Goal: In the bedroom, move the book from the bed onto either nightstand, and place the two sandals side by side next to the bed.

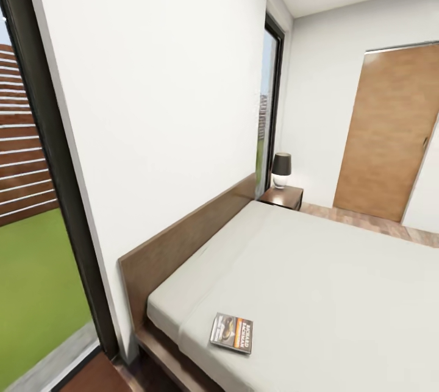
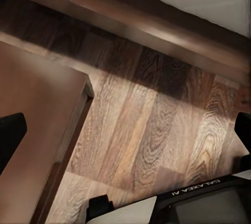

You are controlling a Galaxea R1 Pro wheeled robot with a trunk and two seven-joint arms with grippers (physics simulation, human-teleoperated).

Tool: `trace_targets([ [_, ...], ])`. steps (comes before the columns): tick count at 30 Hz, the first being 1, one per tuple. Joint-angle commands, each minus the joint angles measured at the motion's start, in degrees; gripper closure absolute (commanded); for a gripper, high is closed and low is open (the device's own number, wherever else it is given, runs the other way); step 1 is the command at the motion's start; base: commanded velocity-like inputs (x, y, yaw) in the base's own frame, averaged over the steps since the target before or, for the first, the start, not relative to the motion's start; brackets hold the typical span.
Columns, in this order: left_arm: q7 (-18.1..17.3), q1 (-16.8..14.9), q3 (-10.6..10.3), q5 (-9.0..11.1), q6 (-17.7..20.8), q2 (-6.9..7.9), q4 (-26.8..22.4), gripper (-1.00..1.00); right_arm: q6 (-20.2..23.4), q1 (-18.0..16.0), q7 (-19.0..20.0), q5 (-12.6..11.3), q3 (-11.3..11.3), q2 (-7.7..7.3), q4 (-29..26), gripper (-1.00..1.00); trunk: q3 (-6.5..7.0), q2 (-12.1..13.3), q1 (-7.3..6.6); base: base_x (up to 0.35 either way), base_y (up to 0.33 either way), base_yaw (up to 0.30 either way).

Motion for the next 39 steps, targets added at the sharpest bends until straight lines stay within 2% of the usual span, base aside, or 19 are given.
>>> trace_targets([
  [1, -0.1, 0.0, 0.5, -0.6, -0.2, 0.01, 0.0, -1.0, 0.0, -0.1, 0.2, 0.0, -0.4, -0.03, 0.2, -1.0, -0.04, -0.1, 0.01, 0.0, 0.0, -0.243],
  [21, -0.1, 0.0, 0.5, -0.6, -0.2, 0.01, 0.0, -1.0, 0.0, -0.1, 0.2, 0.1, -0.4, -0.04, 0.2, -1.0, 1.01, -0.1, 0.01, 0.0, 0.0, -0.244],
  [39, -0.1, 0.0, 0.5, -0.6, -0.2, 0.01, 0.0, -1.0, 0.1, -0.1, 0.3, 0.1, -0.3, -0.04, 0.2, -1.0, 1.13, -0.1, 0.01, 0.0, 0.0, -0.294],
])
